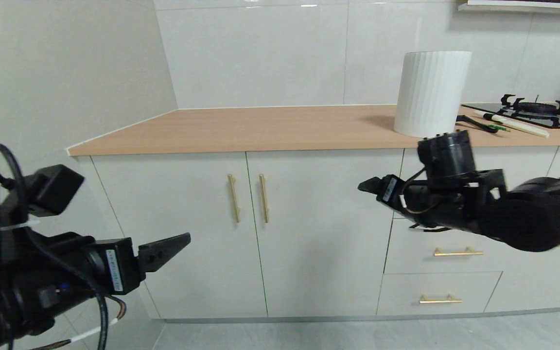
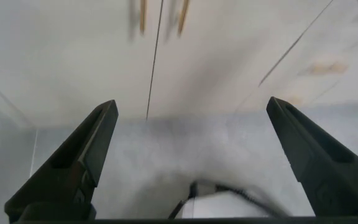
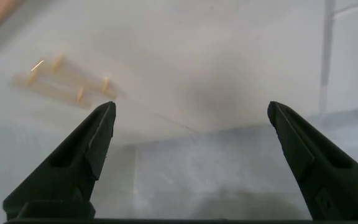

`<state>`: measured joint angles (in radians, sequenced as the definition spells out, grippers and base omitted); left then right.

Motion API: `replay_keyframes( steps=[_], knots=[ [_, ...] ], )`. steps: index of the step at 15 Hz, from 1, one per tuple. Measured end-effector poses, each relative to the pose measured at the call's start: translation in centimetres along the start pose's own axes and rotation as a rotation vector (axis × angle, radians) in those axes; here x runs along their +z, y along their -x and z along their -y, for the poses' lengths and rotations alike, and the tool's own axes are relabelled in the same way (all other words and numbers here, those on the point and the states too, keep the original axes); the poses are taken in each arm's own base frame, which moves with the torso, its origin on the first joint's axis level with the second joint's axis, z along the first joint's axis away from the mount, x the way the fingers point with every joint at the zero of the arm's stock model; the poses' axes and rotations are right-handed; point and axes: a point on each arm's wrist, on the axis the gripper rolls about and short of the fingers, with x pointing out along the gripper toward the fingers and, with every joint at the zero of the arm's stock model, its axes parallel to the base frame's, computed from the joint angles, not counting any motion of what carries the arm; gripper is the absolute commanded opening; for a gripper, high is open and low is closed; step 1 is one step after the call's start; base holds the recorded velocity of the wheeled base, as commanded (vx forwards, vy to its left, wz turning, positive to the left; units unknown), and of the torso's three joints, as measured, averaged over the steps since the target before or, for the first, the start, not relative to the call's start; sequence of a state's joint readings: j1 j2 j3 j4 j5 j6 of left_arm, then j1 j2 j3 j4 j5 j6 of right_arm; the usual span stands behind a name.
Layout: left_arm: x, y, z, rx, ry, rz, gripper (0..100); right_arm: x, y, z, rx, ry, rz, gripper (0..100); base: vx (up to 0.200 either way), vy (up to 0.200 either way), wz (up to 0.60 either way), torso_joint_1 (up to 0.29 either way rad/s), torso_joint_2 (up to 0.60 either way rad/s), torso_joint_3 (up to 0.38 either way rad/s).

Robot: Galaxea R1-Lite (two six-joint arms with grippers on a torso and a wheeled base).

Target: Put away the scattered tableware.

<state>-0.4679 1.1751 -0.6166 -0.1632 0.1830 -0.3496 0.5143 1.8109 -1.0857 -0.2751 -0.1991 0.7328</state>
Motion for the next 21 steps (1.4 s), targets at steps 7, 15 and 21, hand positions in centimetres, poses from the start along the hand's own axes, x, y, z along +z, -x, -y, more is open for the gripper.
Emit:
replay_keyframes(
  steps=[7,15,21],
  knots=[
    [-2.2,10.2,-3.3,-0.006,0.036,0.253,100,-0.9,20.7,6.6,0.101,0.322,0.255,100,0.0,0.0,0.0,0.0,0.0,0.0],
    [-9.5,18.7,-5.9,0.213,0.022,0.534,100,-9.4,33.9,16.2,-0.312,0.44,0.63,100,0.0,0.0,0.0,0.0,0.0,0.0],
    [-11.8,18.5,-5.8,0.398,-0.018,0.575,100,-12.7,33.9,17.2,-0.477,0.441,0.706,100,0.0,0.0,0.0,0.0,0.0,0.0]
  ],
)
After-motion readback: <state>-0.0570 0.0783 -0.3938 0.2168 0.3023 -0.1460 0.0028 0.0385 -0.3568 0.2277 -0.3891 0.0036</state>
